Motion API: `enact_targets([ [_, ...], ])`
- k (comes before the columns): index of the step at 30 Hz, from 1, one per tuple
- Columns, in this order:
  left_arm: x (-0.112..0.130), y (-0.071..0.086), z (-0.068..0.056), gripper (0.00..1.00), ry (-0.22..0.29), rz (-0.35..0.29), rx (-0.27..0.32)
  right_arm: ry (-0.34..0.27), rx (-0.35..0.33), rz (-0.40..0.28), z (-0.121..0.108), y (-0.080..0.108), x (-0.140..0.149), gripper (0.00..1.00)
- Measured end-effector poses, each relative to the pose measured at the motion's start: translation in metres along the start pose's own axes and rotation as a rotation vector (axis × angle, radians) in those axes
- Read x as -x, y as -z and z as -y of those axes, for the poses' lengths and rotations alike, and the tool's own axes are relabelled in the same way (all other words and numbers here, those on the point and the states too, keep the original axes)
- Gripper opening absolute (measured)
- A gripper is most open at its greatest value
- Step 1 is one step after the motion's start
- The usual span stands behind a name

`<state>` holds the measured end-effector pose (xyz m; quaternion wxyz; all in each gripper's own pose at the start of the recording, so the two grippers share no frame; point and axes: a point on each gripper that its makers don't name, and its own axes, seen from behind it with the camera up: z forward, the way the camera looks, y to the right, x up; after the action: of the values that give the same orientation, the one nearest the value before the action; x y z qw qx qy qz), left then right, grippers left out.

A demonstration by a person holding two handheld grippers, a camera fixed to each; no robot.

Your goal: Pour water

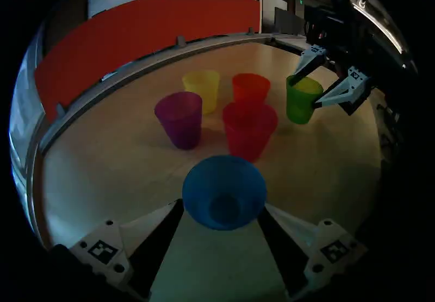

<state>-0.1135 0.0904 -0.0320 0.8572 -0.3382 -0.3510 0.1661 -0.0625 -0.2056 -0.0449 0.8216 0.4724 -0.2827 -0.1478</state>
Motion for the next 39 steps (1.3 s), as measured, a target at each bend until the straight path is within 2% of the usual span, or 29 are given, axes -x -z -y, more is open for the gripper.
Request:
enact_targets([
  [8, 0.015, 0.005, -0.005, 0.96, 0.029, 0.016, 0.005, -0.006, -0.003, 0.004, 0.002, -0.005, 0.006, 0.92],
  [18, 0.024, 0.014, -0.004, 0.96, 0.05, 0.009, -0.01, 0.003, 0.007, 0.009, 0.002, -0.008, 0.012, 0.92],
  [39, 0.025, 0.021, -0.007, 0.96, 0.049, 0.002, -0.026, 0.001, 0.018, 0.014, 0.001, -0.006, 0.021, 0.92],
])
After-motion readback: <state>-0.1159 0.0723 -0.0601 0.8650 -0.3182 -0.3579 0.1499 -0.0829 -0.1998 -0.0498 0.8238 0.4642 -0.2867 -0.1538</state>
